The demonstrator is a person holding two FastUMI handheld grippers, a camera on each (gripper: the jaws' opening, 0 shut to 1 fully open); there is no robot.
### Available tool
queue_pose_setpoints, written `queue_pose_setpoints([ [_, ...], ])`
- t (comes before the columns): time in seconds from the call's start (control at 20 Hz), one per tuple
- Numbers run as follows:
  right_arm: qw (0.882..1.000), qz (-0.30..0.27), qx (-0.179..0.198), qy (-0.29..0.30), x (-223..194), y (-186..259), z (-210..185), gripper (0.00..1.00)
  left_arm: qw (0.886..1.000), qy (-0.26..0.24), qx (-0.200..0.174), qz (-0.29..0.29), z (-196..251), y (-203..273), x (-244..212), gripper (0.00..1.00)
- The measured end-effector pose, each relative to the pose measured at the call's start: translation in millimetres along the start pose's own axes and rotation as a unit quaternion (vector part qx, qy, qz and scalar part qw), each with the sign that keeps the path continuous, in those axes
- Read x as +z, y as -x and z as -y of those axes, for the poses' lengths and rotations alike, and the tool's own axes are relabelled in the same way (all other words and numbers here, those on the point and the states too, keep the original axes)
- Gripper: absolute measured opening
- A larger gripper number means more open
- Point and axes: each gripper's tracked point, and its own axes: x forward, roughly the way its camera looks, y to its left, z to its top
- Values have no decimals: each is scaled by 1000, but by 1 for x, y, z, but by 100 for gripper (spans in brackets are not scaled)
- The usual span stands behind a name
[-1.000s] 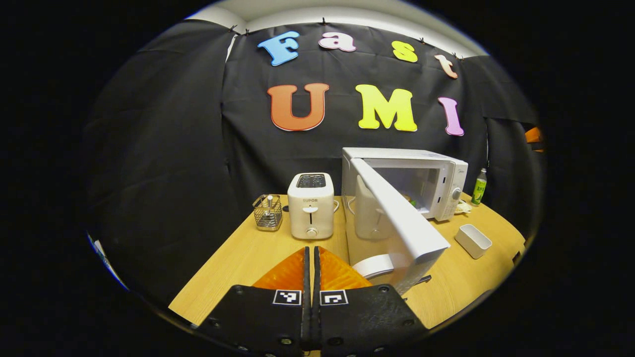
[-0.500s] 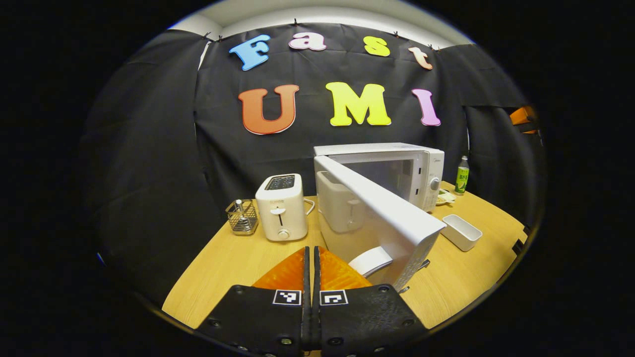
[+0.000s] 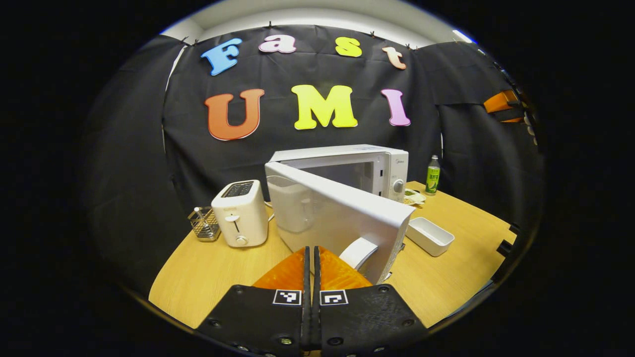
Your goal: Open the microwave oven with the left hand, put the food in, and close the microwave oven.
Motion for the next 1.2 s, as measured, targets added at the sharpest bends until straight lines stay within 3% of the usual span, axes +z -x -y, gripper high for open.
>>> queue_pose_setpoints([
  [0.45,1000,6,16,7,16,-12,3,92,999,-14,-48,12,60,-31,20,0],
  [0.5,1000,7,15,7,17,-13,6,100,998,-16,-52,14,67,-38,23,0],
  [0.55,1000,9,17,7,19,-15,7,92,998,-16,-55,15,73,-43,26,0],
  [1.05,999,-8,26,20,24,-45,20,92,997,-16,-73,23,117,-111,47,0],
  [1.1,999,-8,28,20,26,-50,21,92,997,-16,-71,25,120,-118,49,10],
  [1.15,999,-9,28,22,28,-55,23,92,997,-14,-67,22,122,-125,50,0],
  [1.2,999,-9,30,23,29,-60,25,100,998,-13,-65,24,123,-133,51,0],
])
